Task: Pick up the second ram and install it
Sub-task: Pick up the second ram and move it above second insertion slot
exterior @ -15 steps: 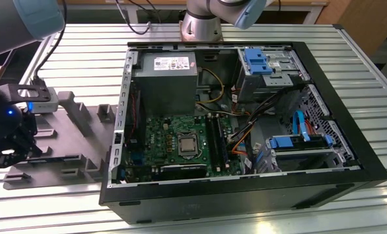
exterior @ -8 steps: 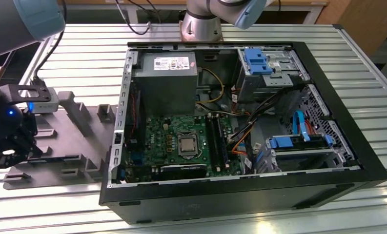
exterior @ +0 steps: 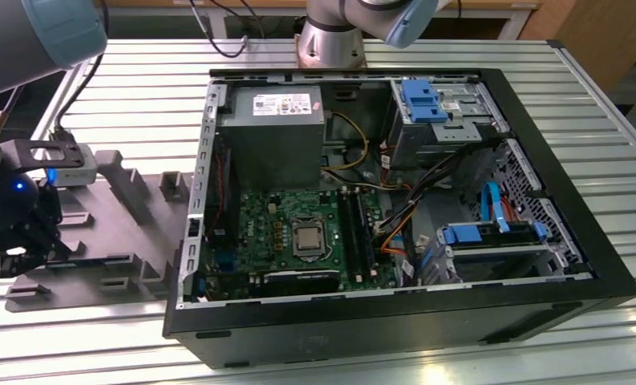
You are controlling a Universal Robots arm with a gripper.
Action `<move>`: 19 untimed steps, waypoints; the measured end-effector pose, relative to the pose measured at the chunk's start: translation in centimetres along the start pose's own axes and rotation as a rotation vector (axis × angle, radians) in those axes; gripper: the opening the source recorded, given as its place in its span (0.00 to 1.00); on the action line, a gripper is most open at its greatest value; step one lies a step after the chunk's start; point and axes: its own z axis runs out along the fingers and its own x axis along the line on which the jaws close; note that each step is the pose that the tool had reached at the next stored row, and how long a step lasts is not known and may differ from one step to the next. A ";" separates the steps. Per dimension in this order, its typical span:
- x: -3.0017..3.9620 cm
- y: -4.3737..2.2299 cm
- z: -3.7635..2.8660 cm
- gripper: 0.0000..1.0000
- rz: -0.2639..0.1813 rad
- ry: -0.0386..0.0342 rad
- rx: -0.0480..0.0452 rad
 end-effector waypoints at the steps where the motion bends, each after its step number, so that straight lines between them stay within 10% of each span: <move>1: 0.01 0.00 0.03 0.11 -0.002 0.0000 0.0002; 15: 0.04 -0.01 0.13 0.11 -0.020 0.0008 0.0003; 19: 0.04 -0.01 0.13 0.29 -0.022 0.0009 0.0003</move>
